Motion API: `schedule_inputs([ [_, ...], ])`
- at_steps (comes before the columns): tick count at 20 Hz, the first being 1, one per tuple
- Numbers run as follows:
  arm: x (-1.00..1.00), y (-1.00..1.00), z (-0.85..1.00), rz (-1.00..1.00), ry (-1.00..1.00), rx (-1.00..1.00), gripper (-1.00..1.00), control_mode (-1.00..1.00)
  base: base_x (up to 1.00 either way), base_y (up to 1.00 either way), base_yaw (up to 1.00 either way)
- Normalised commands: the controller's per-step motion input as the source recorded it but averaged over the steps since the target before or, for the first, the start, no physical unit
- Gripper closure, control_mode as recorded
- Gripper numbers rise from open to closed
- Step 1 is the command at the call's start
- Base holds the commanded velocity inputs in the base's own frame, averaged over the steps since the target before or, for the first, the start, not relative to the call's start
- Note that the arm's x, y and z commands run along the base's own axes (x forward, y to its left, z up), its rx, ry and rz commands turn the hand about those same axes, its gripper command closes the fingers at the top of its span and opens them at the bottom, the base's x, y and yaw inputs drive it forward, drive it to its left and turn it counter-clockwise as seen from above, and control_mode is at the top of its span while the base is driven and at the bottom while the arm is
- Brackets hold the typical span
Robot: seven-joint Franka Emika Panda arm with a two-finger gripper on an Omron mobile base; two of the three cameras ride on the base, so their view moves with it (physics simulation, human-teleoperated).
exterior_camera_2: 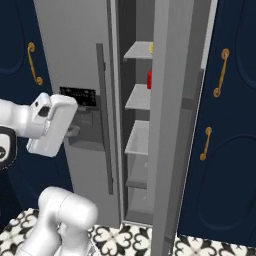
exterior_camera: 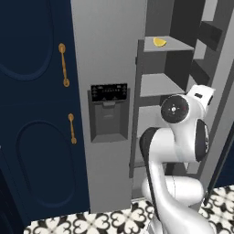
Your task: Grab a lemon wedge from the fridge and one ice cube from the ice bowl, and put them in the glass of lemonade.
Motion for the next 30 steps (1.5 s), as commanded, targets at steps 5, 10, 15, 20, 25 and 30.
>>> schedule_inputs([
  [5,0.08,-0.08,-0.05,-0.01,0.12,-0.21,-1.0,-1.0,0.0,0.0,0.0],
  [10,0.29,-0.74,-0.09,-0.1,0.03,-0.01,-1.0,-1.0,0.0,0.0,0.0],
  [15,0.59,-0.5,-0.02,-0.03,0.07,-0.01,-1.0,-1.0,0.0,0.0,0.0],
  [20,0.49,-0.26,-0.04,0.02,0.0,0.0,-1.0,-1.0,0.0,0.0,0.0],
  [25,0.65,-0.2,-0.1,0.05,0.0,0.0,-1.0,-1.0,0.0,0.0,0.0],
  [30,0.5,-0.43,-0.16,0.06,0.0,0.0,-1.0,-1.0,0.0,0.0,0.0],
])
